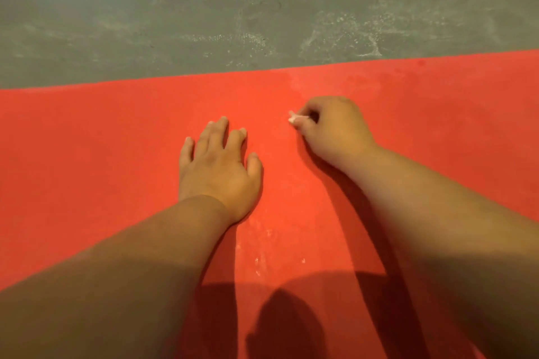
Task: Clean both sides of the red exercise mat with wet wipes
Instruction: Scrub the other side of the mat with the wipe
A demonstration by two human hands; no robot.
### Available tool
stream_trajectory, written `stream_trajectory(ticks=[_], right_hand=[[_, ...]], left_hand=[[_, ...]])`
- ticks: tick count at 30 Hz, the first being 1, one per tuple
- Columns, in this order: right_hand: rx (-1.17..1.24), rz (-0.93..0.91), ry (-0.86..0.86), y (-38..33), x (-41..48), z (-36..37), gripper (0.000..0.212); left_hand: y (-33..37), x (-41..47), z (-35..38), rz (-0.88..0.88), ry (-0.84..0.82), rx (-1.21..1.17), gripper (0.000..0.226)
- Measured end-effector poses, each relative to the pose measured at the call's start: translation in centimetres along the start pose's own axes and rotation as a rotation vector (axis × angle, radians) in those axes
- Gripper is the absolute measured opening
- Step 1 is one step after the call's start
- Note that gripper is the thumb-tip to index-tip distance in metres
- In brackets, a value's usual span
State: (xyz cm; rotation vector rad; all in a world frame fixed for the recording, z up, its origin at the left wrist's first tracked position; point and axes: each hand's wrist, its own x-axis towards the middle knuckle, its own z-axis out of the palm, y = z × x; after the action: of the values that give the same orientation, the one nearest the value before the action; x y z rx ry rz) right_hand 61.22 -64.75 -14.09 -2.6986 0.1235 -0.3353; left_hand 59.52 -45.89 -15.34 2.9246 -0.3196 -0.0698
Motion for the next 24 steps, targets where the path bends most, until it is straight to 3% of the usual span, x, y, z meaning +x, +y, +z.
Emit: stream_trajectory(ticks=[3,5,7,9,12,14,18,19,21,24], right_hand=[[-0.160,0.394,0.078,7.2,2.2,-3.8,0.028],[-0.232,0.487,0.110,8.6,3.1,-4.2,0.028],[-0.196,0.408,0.102,6.1,2.8,-2.6,0.024],[-0.101,0.175,0.053,2.1,2.2,0.2,0.021],[-0.010,-0.160,-0.034,-1.7,1.6,2.2,0.021],[-0.053,-0.101,-0.028,0.7,3.2,1.1,0.020],[-0.199,0.418,0.164,10.2,6.2,-3.4,0.027],[-0.193,0.476,0.179,10.7,6.4,-3.5,0.026],[-0.148,0.394,0.149,8.1,6.1,-1.8,0.022],[-0.050,0.003,0.030,0.7,4.2,1.8,0.020]], left_hand=[[0.0,0.6,0.1,0.102,-0.060,0.051,0.058],[0.0,1.7,0.1,0.121,-0.020,0.027,0.057],[0.2,3.1,-0.4,0.108,0.125,-0.066,0.049],[0.3,5.0,-0.4,0.143,0.221,-0.043,0.051],[0.3,6.8,0.0,0.160,0.058,0.010,0.055],[-0.1,7.0,0.4,0.152,0.002,0.041,0.059],[0.1,7.0,0.3,0.150,0.008,0.034,0.060],[0.0,7.0,0.3,0.149,0.007,0.038,0.060],[-0.2,7.0,0.3,0.144,0.009,0.044,0.061],[0.0,7.0,0.4,0.142,0.000,0.047,0.061]])
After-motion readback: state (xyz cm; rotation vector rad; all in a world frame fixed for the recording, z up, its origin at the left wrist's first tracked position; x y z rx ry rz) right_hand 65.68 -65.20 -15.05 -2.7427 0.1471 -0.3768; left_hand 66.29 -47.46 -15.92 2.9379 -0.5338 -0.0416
